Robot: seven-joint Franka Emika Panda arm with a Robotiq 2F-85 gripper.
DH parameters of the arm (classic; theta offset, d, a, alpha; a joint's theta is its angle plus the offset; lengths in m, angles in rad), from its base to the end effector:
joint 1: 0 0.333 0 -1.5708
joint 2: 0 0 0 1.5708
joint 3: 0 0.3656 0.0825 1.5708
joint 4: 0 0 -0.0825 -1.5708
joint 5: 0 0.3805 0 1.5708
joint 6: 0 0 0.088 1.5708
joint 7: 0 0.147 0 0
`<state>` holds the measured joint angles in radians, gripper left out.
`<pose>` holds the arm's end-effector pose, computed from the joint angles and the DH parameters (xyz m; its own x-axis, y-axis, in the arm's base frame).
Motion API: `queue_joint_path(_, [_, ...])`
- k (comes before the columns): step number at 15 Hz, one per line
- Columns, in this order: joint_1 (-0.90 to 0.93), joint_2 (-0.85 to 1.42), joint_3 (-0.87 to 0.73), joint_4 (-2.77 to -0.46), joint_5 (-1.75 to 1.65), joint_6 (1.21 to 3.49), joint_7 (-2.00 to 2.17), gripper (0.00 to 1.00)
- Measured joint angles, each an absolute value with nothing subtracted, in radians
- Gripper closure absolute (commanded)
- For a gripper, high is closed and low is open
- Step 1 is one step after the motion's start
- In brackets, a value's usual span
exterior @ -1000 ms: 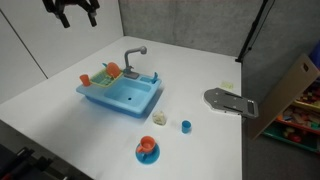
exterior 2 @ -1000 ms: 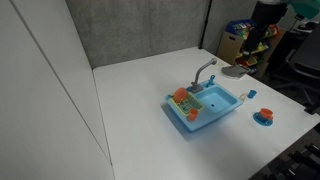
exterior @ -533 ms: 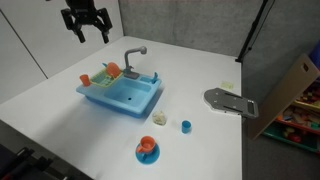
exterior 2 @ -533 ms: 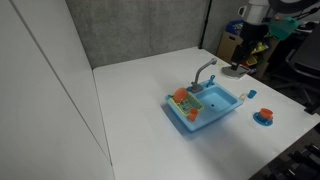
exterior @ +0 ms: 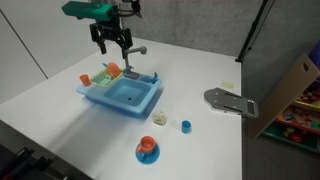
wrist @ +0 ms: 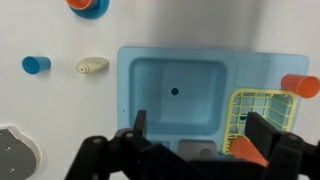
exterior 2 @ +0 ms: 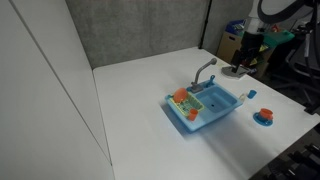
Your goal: Put the white bottle on the sink
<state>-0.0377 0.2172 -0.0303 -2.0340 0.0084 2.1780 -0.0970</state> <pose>0.5828 -0.0386 0.3440 0.9971 0.0246 -0.0727 0.0242 -0.9997 -0.0071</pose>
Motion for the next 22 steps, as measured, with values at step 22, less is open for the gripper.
queue_joint_path(22, [-0.147,0.378,-0.114,-1.933,0.041,2.158,-0.026,0.00])
